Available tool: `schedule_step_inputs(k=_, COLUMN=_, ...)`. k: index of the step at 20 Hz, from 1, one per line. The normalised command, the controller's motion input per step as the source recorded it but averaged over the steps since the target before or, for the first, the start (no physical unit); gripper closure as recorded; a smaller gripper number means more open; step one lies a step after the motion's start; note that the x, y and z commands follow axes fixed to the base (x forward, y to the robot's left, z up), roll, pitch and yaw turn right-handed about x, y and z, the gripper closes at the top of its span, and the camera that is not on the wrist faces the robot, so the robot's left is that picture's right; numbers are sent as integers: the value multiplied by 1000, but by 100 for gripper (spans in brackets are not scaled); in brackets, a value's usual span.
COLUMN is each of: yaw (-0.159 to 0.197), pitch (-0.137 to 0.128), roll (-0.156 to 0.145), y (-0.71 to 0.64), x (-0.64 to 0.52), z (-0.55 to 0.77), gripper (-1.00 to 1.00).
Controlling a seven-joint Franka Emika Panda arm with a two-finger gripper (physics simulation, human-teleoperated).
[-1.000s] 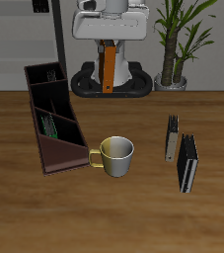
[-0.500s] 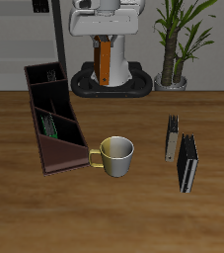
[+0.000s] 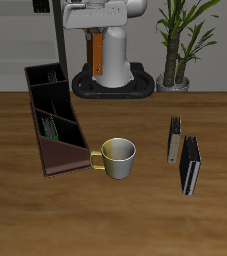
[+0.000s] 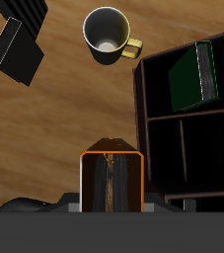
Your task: Place the green book into the right desk caddy's left compartment and place the black book into the right desk caddy's right compartment and place the orange book into the right desk caddy's right compartment
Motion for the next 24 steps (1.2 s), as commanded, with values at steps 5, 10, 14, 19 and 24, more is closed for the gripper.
schedule_step_inputs(k=5, yaw=6, pitch=30, roll=-45, y=-222, x=-414, z=-146, gripper=100)
schedule_step_inputs(k=10, yaw=18, pitch=-20, roll=-38, y=-246, x=-583, z=-53, gripper=100)
schedule_step_inputs(k=14, yaw=15, pitch=-14, roll=-21, y=-219, x=-355, z=-21, gripper=100)
schedule_step_inputs(k=19, yaw=47, pitch=20, roll=42, y=-201, x=-209, z=81, gripper=100)
schedule_step_inputs(k=24, yaw=-45, pitch=12, roll=59, y=-417, x=-68, z=282, gripper=100)
